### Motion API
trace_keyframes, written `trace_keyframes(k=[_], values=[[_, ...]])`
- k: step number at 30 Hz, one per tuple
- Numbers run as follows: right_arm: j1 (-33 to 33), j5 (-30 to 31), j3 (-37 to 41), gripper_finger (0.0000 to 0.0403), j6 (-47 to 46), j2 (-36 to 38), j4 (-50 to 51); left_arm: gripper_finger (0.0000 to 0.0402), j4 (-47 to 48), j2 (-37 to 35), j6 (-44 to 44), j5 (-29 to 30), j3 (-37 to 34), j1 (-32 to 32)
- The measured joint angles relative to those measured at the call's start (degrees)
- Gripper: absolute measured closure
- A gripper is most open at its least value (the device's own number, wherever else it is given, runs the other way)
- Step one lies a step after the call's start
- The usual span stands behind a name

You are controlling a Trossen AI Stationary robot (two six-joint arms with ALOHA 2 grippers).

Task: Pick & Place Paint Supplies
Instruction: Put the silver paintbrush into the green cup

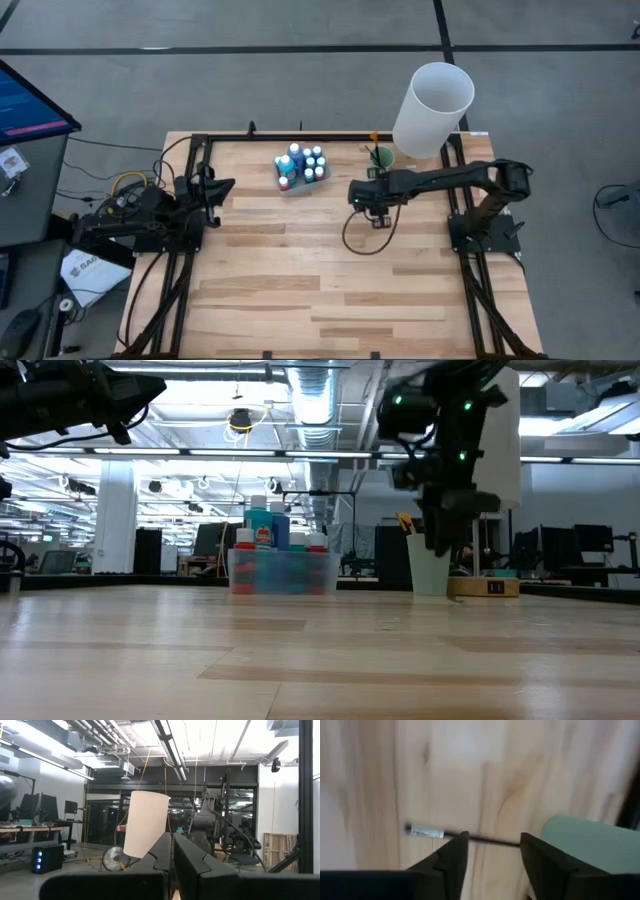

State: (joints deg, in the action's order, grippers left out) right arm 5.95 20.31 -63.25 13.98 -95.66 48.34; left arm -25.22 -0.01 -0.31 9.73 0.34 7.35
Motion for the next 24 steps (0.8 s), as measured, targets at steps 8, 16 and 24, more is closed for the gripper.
trace_keyframes(k=[8, 16, 24], values=[[-0.6, -6.3, -0.8, 0.0194, 12.9, -8.5, 5.6, 0.04, -0.3, 0.0, 0.0, 0.1, 0.0, 0.0], [-2.6, -7.2, -0.9, 0.0209, 18.2, -11.6, 2.7, 0.04, -0.7, 0.0, 0.0, 0.1, 0.0, 0.0], [-2.5, -11.1, -0.8, 0.0248, 18.5, -11.5, -0.1, 0.04, -0.8, 0.0, 0.0, 0.0, 0.0, 0.0]])
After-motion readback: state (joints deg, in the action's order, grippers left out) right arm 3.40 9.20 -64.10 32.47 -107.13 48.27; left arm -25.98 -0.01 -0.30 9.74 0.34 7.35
